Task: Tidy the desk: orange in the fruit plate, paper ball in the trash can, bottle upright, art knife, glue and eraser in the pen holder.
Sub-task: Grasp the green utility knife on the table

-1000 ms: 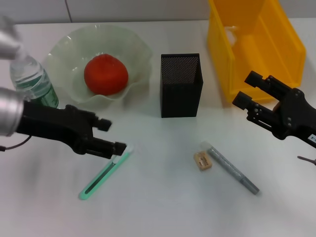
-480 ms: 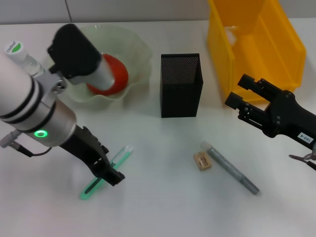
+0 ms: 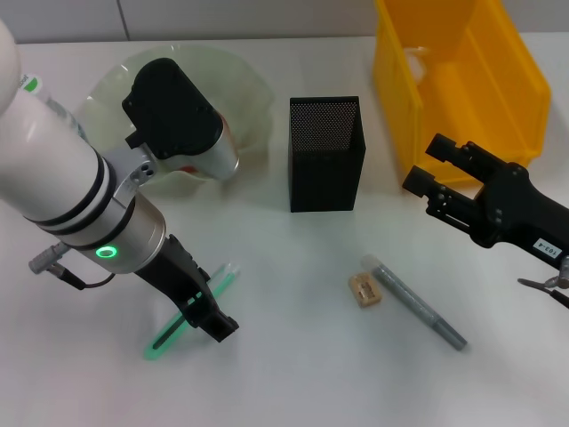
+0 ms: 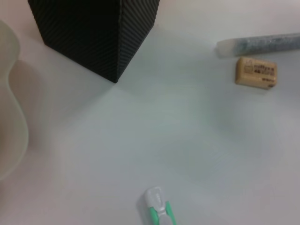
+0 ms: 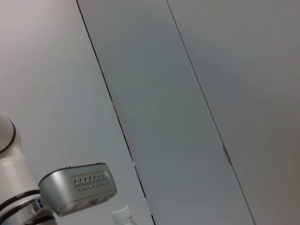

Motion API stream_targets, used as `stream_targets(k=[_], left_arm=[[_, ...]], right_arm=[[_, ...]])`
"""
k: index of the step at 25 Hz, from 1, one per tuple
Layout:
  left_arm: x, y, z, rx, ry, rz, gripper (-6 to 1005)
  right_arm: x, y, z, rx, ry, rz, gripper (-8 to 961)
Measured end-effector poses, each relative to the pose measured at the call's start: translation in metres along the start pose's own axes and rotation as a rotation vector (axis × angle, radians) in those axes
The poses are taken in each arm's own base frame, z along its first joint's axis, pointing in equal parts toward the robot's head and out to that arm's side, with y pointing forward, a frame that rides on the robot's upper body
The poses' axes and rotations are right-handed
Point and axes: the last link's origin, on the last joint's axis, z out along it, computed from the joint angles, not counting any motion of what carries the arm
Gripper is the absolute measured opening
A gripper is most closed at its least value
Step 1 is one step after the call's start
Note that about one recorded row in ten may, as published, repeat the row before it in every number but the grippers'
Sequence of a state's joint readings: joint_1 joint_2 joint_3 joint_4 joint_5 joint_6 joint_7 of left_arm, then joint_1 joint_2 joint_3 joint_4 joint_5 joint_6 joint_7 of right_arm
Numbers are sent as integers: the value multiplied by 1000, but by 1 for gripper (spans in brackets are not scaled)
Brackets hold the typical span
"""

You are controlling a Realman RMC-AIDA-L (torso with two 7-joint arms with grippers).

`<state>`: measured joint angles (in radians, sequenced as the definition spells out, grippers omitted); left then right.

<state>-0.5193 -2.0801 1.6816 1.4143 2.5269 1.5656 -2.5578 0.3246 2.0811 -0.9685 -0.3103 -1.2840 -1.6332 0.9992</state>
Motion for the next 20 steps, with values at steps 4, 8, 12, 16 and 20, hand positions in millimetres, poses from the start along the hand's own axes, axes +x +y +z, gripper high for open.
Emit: stream_targets(k=[4,8,12,16,20], left_arm=[[0,-3,3,17,0,-1,737],[0,-5,5,26,5,-3,731],[-1,-7,8,29,2,-1,725],[-2,-8,9,32,-5,4,719],[-3,-9,10,38,-5,9,713]], right_arm=[[0,0,0,0,-1,2,727],[1,0,1,-3,0,4,728],[1,1,1,0,-2,11,728],[1,0,1,0,-3,11,729],[0,0,2,0,-5,9,728]])
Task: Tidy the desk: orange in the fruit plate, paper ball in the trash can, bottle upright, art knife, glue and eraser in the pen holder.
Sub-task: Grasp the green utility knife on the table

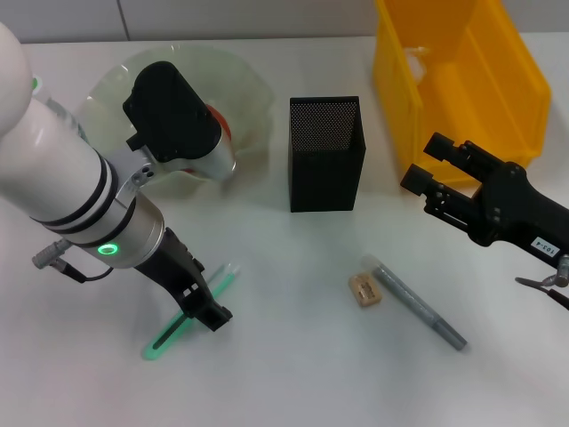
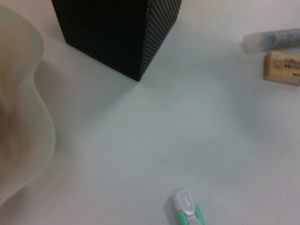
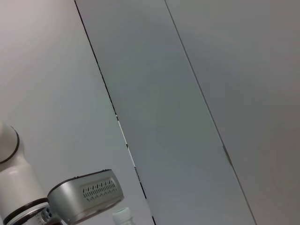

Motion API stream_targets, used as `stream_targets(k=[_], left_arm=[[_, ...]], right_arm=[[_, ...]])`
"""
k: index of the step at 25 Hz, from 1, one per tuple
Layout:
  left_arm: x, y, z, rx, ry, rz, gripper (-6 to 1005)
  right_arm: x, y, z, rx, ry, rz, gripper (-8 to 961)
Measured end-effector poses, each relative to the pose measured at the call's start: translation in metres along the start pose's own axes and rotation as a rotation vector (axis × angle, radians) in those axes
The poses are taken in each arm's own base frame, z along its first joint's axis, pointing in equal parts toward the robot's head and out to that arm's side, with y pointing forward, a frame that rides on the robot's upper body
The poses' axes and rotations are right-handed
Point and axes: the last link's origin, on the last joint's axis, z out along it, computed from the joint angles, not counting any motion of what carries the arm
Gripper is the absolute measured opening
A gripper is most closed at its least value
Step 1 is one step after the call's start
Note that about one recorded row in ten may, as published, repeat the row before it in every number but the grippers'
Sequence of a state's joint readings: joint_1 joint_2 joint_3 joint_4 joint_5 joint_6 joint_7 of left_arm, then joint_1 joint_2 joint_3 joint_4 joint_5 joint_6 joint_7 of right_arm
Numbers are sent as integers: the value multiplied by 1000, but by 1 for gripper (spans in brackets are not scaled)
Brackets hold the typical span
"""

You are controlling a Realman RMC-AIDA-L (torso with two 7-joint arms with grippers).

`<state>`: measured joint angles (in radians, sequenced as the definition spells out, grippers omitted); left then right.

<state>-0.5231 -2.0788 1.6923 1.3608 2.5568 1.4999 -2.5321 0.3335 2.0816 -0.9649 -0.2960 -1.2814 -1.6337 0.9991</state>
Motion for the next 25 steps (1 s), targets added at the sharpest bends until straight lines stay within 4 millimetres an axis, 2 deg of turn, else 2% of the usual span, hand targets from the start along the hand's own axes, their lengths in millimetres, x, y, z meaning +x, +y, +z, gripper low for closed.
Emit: stream_targets(k=[13,23,25], left_arm=[[1,-4,5,17,-9,15,693],[2,-5,8,20,-20,28,506],[3,-5,8,22,-17,34,498]], right_arm=[[-2,-2,3,4,-1,-3,727],[-2,-5,5,15,4,-3,727],[-2,-5,5,14,4,-4,727]])
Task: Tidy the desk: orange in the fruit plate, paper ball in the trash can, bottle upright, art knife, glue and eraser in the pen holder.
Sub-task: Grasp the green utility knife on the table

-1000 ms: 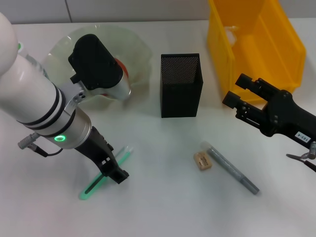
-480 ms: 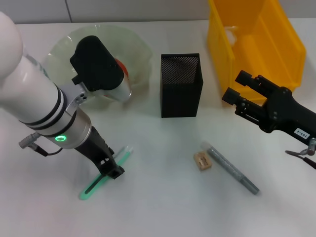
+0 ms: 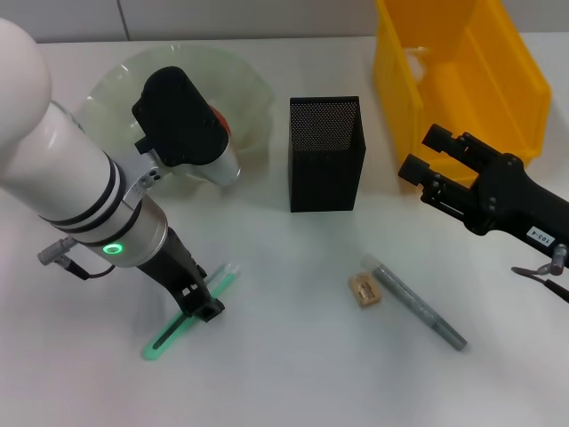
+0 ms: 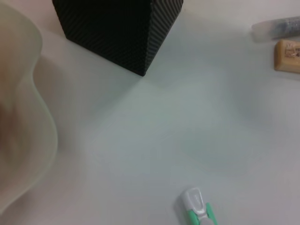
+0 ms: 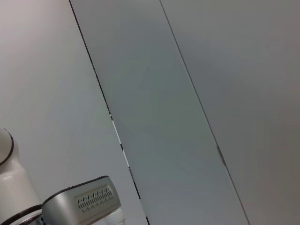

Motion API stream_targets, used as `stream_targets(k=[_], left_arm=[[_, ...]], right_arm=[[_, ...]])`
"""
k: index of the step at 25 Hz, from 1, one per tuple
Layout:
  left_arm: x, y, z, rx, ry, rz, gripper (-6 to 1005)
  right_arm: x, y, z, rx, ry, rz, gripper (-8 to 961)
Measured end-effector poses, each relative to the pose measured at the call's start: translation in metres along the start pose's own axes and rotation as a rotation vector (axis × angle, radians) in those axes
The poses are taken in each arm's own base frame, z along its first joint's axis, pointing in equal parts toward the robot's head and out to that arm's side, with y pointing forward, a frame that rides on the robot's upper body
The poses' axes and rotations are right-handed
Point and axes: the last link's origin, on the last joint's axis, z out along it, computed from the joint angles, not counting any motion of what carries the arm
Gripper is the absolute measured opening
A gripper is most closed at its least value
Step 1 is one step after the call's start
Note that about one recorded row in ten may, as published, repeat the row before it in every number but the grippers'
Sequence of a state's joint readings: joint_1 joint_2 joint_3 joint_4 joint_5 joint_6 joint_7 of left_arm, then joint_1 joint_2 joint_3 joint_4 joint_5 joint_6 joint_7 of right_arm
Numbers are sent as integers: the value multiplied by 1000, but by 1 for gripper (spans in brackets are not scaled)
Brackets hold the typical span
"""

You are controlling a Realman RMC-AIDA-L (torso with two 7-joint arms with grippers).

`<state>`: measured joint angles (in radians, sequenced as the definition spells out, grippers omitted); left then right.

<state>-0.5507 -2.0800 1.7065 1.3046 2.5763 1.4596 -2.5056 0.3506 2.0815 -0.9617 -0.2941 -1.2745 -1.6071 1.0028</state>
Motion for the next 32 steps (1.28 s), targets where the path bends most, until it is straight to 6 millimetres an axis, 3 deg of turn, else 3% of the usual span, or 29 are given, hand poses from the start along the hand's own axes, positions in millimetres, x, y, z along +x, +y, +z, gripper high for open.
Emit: stream_targets(k=[18,32], left_arm=[[0,-3,5,4,-10,13,380],[0,-5,6,24,-14,18,344]], right_arm=[[0,-1,2,4,5,2,729],[0,-4,5,9,11,-2,727]])
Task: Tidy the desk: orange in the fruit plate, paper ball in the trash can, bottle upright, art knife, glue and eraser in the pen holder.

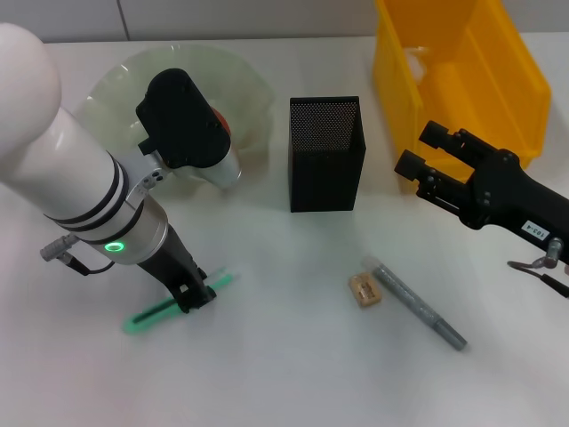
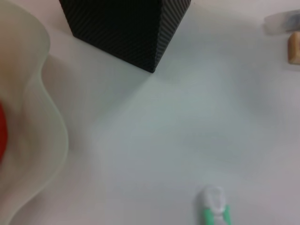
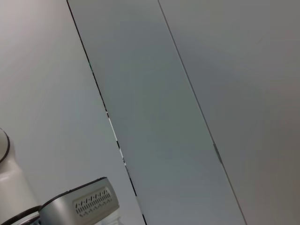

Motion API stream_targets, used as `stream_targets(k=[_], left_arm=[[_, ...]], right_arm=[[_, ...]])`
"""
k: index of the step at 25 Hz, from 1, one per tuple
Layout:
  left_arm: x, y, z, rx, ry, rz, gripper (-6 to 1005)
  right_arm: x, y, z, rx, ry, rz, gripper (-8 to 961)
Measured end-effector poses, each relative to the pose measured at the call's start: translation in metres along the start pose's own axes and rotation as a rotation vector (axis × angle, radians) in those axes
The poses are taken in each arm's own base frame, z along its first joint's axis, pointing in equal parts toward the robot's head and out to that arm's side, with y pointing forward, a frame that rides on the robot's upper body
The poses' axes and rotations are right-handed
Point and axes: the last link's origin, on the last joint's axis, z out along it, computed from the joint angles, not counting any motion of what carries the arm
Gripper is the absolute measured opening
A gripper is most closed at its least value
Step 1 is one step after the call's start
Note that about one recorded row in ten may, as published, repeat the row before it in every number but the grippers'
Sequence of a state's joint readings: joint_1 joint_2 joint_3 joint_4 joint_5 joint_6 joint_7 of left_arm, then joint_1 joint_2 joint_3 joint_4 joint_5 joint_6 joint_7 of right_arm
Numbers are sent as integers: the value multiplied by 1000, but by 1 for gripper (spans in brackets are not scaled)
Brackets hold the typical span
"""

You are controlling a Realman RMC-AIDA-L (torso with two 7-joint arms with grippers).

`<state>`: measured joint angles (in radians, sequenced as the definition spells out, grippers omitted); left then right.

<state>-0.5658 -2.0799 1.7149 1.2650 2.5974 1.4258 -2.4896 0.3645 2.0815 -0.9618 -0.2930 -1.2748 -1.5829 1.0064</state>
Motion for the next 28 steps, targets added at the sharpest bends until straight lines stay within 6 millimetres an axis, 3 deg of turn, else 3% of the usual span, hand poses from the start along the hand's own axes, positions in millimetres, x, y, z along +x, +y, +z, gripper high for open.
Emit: stream_targets(k=[5,11,17,19,21,23,28], left_arm=[[1,0,0,4,2,2,193],[8,1,-9,16,33,18,202],[24,8,-42,49,194,69,211],[33,9,-65,32,339,83,214],[34,9,-70,27,372,84,217],[38,7,-89,-2,510,93,220],[42,8,-117,-62,741,138,228]], right_arm=[[0,0,1,-1,0,-1,727],[-1,-1,0,6,-4,-1,726],[9,2,-11,39,2,-1,727],[13,3,-18,55,6,-15,727],[16,5,-23,69,7,-24,727],[18,6,-27,83,5,-21,727],[21,7,-30,98,0,-1,728]])
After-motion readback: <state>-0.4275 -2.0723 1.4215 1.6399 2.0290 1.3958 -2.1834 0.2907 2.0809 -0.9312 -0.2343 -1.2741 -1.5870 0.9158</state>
